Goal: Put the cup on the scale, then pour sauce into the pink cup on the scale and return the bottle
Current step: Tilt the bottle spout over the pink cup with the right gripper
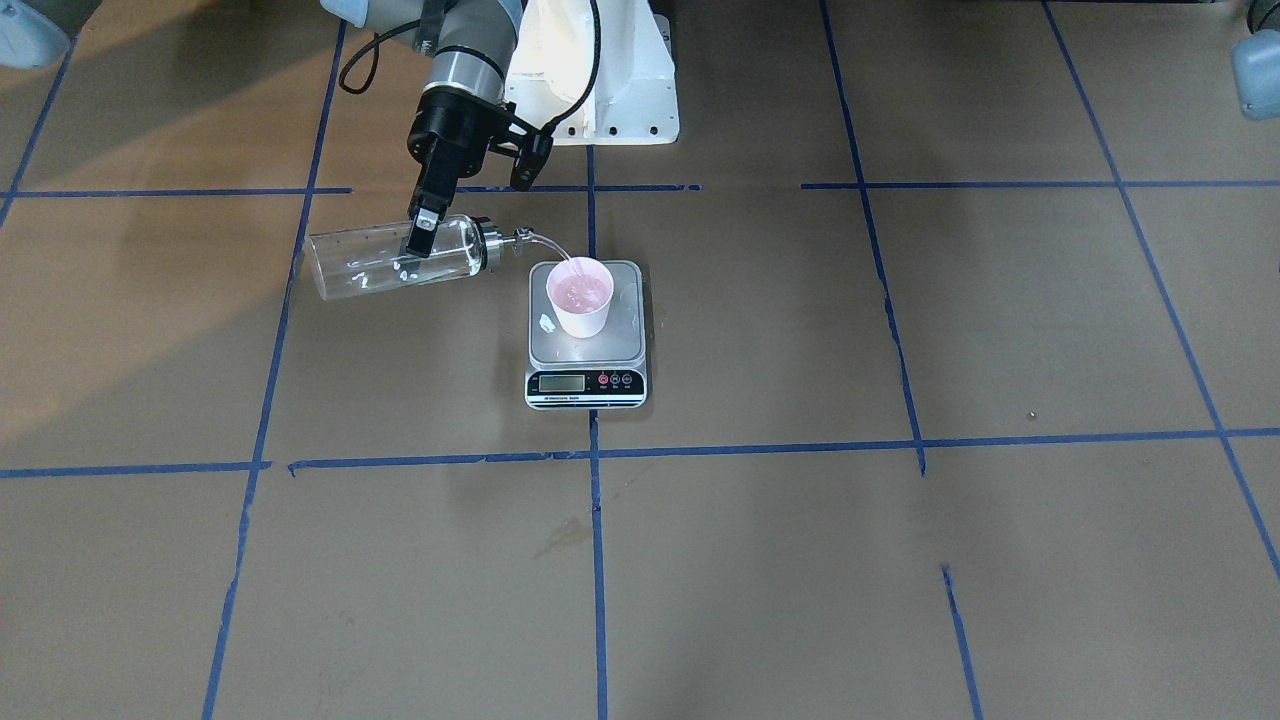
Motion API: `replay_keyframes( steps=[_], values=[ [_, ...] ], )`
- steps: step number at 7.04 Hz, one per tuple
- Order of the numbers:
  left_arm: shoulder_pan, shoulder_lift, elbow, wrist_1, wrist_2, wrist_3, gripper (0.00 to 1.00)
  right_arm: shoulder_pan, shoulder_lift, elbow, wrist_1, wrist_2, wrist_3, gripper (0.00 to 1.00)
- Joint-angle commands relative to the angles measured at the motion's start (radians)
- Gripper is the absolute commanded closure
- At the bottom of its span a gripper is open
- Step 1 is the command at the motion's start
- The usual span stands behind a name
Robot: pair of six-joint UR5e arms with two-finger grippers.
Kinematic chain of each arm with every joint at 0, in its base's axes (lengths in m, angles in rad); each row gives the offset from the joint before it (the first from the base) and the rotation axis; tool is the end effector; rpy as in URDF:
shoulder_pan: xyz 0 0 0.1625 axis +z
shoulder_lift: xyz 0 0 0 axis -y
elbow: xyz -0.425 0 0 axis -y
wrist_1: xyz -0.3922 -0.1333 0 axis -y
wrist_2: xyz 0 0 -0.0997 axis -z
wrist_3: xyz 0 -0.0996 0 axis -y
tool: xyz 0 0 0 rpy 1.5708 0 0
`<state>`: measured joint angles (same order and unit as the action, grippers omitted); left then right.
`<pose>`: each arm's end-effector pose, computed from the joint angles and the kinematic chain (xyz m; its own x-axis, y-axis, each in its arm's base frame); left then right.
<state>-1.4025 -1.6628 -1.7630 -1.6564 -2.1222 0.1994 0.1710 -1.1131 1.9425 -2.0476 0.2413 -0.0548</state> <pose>0.0103 -0.5451 0.5188 0.7611 0.5049 -0.4072 -0.3131 0.8358 0.4510 -0.5072 -0.3210 0.2424 0.3199 -0.1869 -0.9288 0.9437 0.1497 0.2949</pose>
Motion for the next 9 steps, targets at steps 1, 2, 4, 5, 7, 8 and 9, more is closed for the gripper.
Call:
replay_keyframes(
  steps=[1,2,4,5,7,8,9],
  values=[
    [-0.001,0.000,0.008,-0.013,-0.005,0.000,0.00,0.008,0.007,-0.001,0.000,-0.040,-0.196,1.00],
    [-0.001,0.000,0.008,-0.013,-0.005,0.000,0.00,0.008,0.007,-0.002,0.001,-0.042,-0.203,1.00],
    [-0.001,0.000,0.004,-0.013,-0.005,0.000,0.00,0.005,0.010,-0.004,0.012,-0.031,-0.095,1.00],
    [-0.006,-0.002,0.004,-0.013,-0.005,0.000,0.00,0.001,0.009,-0.020,0.012,-0.027,0.024,1.00],
    [-0.009,-0.002,0.002,-0.013,-0.005,0.000,0.00,-0.004,0.009,-0.027,0.021,0.015,0.244,1.00],
    [-0.009,-0.003,0.002,-0.013,-0.005,-0.001,0.00,-0.010,0.006,-0.037,0.085,0.042,0.294,1.00],
    [-0.009,-0.003,-0.004,-0.013,-0.005,-0.001,0.00,-0.013,-0.001,-0.059,0.198,0.062,0.297,1.00]
  ],
)
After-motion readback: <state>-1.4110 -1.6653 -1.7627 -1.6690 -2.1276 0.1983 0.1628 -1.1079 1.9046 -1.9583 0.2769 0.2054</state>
